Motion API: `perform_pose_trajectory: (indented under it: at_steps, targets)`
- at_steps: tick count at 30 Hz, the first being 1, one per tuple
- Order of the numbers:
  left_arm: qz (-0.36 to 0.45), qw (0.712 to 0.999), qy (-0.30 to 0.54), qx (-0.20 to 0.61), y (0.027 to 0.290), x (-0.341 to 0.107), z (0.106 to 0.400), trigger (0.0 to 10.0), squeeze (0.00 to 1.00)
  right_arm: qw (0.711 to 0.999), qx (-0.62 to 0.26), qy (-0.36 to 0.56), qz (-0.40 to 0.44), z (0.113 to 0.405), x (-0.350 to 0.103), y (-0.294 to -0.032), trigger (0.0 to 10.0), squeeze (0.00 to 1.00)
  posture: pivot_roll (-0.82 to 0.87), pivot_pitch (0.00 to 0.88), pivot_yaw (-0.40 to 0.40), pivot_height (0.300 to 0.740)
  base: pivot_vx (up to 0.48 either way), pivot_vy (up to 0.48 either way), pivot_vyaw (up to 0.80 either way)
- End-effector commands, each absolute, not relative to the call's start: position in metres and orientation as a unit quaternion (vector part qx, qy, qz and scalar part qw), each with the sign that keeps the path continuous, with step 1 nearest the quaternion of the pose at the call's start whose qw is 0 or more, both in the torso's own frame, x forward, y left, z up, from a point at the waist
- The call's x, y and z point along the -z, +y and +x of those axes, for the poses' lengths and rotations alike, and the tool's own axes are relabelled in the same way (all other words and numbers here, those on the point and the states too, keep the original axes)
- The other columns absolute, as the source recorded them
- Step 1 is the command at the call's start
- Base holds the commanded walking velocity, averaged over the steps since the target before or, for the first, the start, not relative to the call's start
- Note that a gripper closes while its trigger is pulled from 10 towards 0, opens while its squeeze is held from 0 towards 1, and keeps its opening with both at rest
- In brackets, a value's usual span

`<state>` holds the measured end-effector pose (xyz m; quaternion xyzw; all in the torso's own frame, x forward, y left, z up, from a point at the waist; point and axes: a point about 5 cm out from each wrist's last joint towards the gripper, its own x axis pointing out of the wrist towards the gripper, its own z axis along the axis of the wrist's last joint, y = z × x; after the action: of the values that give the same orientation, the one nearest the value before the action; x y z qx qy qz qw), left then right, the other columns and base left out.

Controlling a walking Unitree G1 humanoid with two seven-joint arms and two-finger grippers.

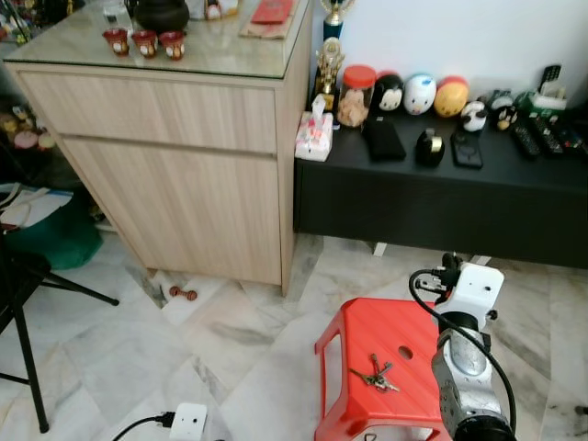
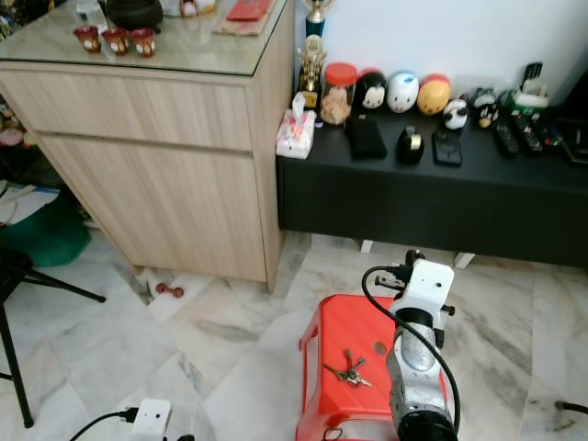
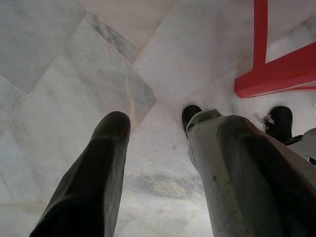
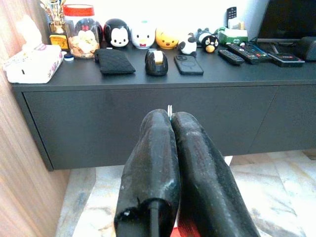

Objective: Hang keys on a hook

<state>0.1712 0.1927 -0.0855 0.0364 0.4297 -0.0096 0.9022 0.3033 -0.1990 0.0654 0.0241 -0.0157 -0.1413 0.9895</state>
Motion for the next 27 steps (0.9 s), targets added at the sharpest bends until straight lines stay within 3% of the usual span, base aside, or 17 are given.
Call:
perform_pose_trajectory:
  at_steps: [1,27]
  targets:
    - [0.040,0.896,0.443,0.009,0.1943,0.0896,0.1616,10.0,0.00,0.989,0.143,-0.016,0.031,0.3038,-0.0669,-0.2002,10.0,0.00,0.05,0.062,-0.017,0.740,0.000,0.000,0.00]
    - [0.044,0.895,0.444,0.011,0.1942,0.0887,0.1646,10.0,0.00,0.988,0.142,0.009,0.064,0.3032,-0.0592,-0.1981,10.0,0.00,0.04,0.020,-0.001,0.740,0.000,0.000,0.00]
